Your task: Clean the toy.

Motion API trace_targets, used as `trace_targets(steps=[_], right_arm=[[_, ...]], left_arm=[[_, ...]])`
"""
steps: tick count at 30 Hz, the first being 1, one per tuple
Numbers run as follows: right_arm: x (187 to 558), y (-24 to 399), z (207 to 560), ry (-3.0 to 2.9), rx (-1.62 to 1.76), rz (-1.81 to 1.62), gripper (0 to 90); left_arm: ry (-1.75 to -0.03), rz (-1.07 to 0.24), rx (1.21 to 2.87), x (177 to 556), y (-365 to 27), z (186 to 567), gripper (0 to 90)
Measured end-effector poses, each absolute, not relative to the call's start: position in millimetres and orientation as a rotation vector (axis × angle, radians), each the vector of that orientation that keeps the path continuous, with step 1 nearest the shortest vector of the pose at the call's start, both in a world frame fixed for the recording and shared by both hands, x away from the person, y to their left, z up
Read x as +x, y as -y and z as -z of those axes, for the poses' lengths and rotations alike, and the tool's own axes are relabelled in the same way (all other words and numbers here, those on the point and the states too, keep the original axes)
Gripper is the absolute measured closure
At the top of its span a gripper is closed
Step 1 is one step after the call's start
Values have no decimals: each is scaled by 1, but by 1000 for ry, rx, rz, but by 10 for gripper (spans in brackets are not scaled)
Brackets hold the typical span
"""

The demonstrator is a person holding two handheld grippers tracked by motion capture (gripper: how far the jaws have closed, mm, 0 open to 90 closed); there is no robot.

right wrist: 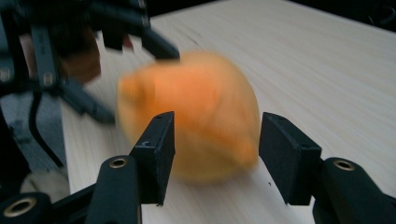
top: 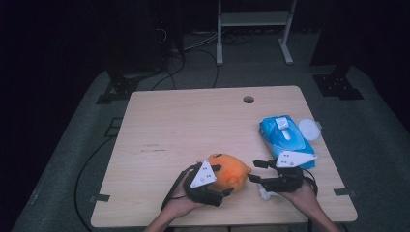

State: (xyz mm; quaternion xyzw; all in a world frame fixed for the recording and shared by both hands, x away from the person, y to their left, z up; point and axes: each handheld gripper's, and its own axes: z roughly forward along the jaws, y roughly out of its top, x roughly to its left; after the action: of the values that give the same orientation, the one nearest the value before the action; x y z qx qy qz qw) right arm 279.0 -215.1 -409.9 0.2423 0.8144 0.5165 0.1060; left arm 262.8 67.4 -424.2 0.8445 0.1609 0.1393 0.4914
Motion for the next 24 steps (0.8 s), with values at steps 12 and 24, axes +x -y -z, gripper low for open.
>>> trace_targets(steps=[12, 24], right_arm=[[281, 186, 425, -2526, 612, -1513, 460], [269, 201, 426, -2536, 522, -1477, 379]], left_arm=[[-379, -277, 1976, 259, -81, 404, 181], [-460, -198, 2074, 295, -70, 423, 90]])
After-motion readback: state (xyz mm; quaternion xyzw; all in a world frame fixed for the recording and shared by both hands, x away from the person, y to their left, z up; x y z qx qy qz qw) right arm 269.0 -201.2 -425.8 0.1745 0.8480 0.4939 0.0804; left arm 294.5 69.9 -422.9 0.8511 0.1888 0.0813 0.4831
